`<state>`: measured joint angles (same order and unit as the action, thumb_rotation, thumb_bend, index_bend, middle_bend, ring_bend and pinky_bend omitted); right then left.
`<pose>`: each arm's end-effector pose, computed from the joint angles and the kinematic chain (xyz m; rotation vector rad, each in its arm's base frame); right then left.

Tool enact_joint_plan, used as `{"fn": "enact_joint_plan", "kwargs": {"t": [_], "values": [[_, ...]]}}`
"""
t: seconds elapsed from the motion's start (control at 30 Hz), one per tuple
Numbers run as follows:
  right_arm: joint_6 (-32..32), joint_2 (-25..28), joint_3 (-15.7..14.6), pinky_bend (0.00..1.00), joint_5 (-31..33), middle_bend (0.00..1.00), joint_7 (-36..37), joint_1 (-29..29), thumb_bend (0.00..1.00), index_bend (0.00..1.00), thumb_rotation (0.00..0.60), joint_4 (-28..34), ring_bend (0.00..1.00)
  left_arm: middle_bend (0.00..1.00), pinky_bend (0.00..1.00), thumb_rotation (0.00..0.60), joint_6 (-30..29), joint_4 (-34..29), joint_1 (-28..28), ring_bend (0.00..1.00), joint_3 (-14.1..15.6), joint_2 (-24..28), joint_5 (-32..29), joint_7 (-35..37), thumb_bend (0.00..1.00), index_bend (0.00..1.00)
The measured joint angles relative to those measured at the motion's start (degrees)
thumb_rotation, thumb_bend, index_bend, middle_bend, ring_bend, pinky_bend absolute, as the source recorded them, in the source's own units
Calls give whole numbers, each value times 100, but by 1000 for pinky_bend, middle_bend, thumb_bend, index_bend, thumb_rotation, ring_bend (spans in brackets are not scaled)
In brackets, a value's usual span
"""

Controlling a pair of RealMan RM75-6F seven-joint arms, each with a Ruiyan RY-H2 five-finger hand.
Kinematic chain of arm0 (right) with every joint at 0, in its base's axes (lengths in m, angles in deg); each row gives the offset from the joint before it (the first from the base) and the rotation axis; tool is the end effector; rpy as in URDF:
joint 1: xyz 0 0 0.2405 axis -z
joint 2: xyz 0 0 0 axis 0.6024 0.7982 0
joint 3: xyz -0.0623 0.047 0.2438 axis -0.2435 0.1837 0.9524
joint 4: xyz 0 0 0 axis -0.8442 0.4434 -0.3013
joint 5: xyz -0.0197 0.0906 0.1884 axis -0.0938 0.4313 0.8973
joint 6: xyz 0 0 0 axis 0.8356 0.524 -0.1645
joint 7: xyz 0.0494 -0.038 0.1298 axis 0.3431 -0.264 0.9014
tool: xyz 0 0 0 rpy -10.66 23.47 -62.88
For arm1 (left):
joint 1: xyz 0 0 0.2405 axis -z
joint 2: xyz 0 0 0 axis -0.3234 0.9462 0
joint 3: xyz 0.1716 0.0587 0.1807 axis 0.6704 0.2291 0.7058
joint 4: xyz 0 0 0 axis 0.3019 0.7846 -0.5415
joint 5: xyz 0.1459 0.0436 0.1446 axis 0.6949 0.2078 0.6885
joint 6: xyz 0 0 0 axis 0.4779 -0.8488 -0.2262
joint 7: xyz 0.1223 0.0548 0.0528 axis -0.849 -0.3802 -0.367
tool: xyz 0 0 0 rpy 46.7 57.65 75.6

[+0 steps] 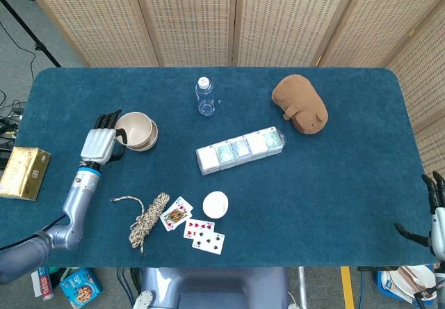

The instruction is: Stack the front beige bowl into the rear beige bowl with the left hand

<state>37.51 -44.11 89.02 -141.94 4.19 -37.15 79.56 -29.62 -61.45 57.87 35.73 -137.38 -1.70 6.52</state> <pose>-0.3265 -0.1699 0.1875 1.1170 -0.9995 0.9114 -0.2445 0.3996 0.0237 -1.5519 -0.9993 -0.8631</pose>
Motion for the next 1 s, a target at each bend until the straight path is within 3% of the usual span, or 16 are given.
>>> {"fn": "enact_joint_plan", "kwargs": {"t": [0.23,0.33,0.67,1.0], "values": [[-9,2,10,0,19,0,19,-3,0,0,600,-8,0,0,0,600,52,0,37,0,-25,-28,-48,43,406,174],[-6,6,14,0,21,0,26,-3,0,0,600,-2,0,0,0,600,46,-23,21,0,-24,-3,-26,127,397,110],[-1,9,10,0,6,0,15,-4,0,0,600,21,0,0,0,600,-84,-397,-175,0,131,342,255,474,339,0],[-6,-12,-21,0,-42,0,-59,-15,0,0,600,55,0,0,0,600,-29,-957,-464,0,781,1139,1056,926,316,0]]}}
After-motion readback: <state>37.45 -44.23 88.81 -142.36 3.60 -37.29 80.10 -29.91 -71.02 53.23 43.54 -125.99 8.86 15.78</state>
